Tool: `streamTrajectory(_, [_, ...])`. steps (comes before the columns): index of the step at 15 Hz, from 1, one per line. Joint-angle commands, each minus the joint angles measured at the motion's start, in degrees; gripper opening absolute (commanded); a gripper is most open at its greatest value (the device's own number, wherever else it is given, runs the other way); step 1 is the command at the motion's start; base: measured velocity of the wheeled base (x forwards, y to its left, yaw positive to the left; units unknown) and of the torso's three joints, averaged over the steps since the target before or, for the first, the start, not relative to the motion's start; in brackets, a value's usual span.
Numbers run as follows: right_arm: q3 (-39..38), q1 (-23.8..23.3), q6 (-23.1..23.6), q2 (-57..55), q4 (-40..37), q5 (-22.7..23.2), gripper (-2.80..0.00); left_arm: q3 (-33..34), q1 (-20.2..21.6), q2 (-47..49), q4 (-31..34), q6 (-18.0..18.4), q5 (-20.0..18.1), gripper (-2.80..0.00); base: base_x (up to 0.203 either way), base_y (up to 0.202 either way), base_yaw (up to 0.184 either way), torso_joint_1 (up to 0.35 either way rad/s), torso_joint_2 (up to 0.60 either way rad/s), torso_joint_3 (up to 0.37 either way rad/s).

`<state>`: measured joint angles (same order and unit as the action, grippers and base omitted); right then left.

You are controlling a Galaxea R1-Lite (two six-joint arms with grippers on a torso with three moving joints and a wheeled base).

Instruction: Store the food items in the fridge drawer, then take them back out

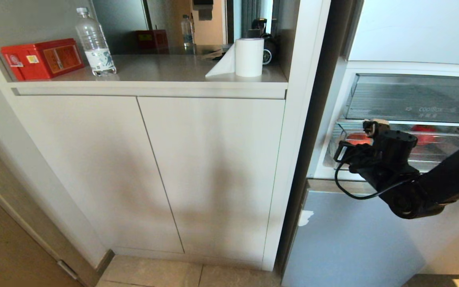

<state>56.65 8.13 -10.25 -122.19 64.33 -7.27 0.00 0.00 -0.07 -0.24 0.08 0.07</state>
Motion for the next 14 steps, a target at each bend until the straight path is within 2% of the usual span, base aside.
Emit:
streamTrajectory(1, [-5.4,0.4,-0.3,6.4,0.5,0.1,-2.8,0.1,0.0,0.0,0.0,0.0,0.0,-2.8,0.0,0.0,0.0,0.0,0.0,0.0])
streamTrajectory(5, [-17.9,2.6,-0.5,14.7,0.5,2.0,-2.8,0.1,0.0,0.0,0.0,0.0,0.0,-2.8,0.0,0.0,0.0,0.0,0.0,0.0])
streamTrajectory(6, [-20.0,3.3,-0.5,16.2,0.5,2.1,-2.57,0.1,0.0,0.0,0.0,0.0,0.0,-2.8,0.0,0.0,0.0,0.0,0.0,0.0])
streamTrajectory(7, [-22.1,4.3,-0.6,18.4,0.5,2.2,0.0,0.1,0.0,0.0,0.0,0.0,0.0,-2.8,0.0,0.0,0.0,0.0,0.0,0.0])
streamTrajectory(11, [-30.7,5.9,-0.7,27.6,-0.8,1.7,0.0,0.1,0.0,0.0,0.0,0.0,0.0,-2.8,0.0,0.0,0.0,0.0,0.0,0.0])
streamTrajectory(14, [-33.1,5.5,-0.6,36.6,-6.9,0.9,0.0,0.1,0.0,0.0,0.0,0.0,0.0,-2.8,0.0,0.0,0.0,0.0,0.0,0.0])
